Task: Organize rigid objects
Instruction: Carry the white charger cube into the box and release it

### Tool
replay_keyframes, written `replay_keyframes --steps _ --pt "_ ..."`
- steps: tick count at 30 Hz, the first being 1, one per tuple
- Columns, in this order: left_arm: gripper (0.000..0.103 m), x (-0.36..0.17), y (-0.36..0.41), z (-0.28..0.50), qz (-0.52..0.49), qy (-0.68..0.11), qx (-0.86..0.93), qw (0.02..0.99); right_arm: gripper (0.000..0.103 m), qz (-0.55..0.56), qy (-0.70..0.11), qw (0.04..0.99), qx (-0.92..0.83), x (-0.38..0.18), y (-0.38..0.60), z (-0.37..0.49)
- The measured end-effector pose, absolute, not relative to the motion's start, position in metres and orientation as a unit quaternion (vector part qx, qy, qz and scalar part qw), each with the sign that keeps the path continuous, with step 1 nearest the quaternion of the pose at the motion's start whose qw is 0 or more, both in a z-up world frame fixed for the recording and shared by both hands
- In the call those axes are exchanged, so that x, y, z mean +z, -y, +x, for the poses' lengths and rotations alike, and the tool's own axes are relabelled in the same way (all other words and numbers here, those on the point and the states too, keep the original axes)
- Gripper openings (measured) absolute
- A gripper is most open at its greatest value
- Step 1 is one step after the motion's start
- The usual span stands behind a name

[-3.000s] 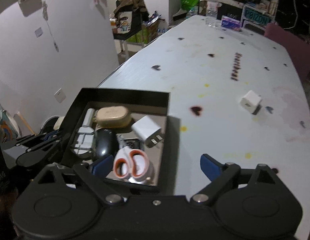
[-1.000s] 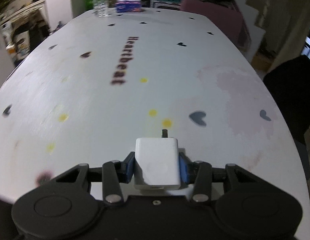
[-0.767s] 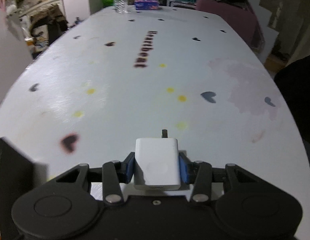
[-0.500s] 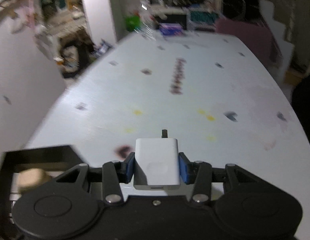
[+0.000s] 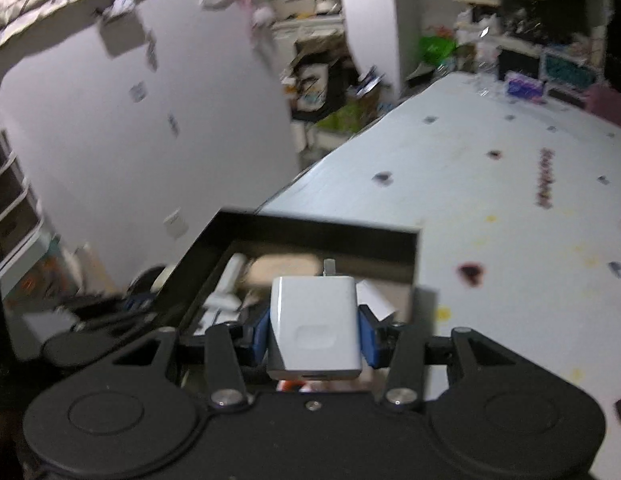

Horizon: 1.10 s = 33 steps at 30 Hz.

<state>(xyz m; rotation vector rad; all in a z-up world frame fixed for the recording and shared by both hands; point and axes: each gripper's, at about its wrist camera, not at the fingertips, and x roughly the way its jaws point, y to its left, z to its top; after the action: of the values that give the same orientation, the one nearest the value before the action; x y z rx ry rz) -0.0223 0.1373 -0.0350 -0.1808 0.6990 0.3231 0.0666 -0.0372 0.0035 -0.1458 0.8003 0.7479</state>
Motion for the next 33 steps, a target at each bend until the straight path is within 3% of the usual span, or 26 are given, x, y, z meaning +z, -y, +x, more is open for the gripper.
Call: replay_keyframes --steps 12,18,21,33 --pt "0.004 -0.035 -0.137 -0.022 -0.088 -0.34 0.157 0.923 0.046 -0.139 -0.35 0.871 0.317 -0.005 0.014 0.083" --pt "0.004 -0.036 -0.137 -0.022 -0.088 -0.34 0.157 0.923 0.046 -0.122 -0.382 0.863 0.308 -0.016 0.0 0.103" --pt "0.004 -0.035 -0.139 -0.023 -0.09 -0.34 0.157 0.923 0.064 -0.1 -0.395 0.858 0.312 -0.018 0.004 0.101" --pt "0.004 -0.035 -0.14 -0.023 -0.089 -0.339 0.157 0.923 0.064 -0.088 -0.423 0.848 0.307 -0.011 0.016 0.088"
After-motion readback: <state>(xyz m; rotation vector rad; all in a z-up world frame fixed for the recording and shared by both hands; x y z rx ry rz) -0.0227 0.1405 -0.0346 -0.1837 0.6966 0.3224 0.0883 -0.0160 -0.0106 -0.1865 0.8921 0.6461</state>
